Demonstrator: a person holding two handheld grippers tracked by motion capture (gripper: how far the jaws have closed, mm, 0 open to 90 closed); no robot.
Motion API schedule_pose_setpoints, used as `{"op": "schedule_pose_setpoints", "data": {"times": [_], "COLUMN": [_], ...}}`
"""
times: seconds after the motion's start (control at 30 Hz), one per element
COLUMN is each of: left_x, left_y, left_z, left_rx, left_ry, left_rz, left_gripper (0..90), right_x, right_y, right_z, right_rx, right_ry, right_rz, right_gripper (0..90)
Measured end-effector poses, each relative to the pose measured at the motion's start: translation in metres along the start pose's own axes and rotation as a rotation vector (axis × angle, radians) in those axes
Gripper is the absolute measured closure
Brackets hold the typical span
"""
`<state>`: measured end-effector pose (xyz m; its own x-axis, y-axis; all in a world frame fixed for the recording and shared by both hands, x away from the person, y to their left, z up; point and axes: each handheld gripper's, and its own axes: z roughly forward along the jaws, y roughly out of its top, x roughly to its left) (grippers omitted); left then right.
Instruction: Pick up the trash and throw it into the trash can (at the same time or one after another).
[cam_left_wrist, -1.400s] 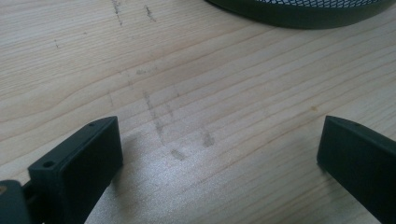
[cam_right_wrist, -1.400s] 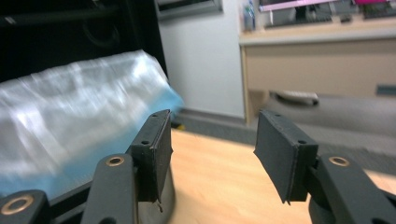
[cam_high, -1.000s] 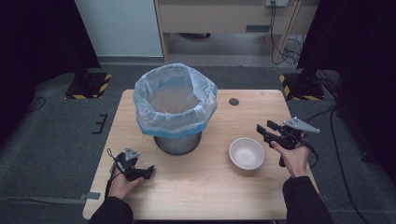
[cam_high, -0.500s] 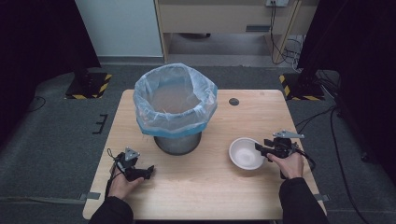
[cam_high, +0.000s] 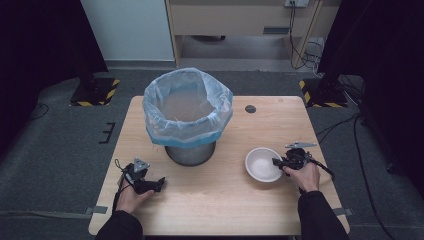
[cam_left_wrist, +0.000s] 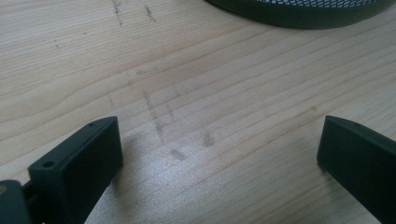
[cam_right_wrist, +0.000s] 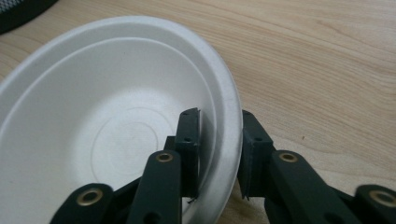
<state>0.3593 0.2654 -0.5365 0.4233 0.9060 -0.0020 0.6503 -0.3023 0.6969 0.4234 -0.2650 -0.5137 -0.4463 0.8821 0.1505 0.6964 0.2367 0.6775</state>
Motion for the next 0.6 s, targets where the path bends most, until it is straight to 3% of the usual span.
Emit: {"op": "schedule_pose_setpoints", "data": {"times": [0.27, 0.6], "left_x": [0.0, 0.0], "left_y": [0.0, 0.0], "left_z": [0.0, 0.0], "left_rx": [0.0, 0.0], "left_ry": [0.0, 0.0], "left_rz": [0.0, 0.0], "left_gripper": [0.0, 0.0], "right_x": [0.005, 0.007], "right_y": [0.01, 0.029], "right_z": [-0.013, -0.045], "right_rx": [-0.05, -0.2], "right_ry": [0.031, 0.018], "right_rz": [0.008, 0.031], "right_gripper": [81.4, 83.1]}}
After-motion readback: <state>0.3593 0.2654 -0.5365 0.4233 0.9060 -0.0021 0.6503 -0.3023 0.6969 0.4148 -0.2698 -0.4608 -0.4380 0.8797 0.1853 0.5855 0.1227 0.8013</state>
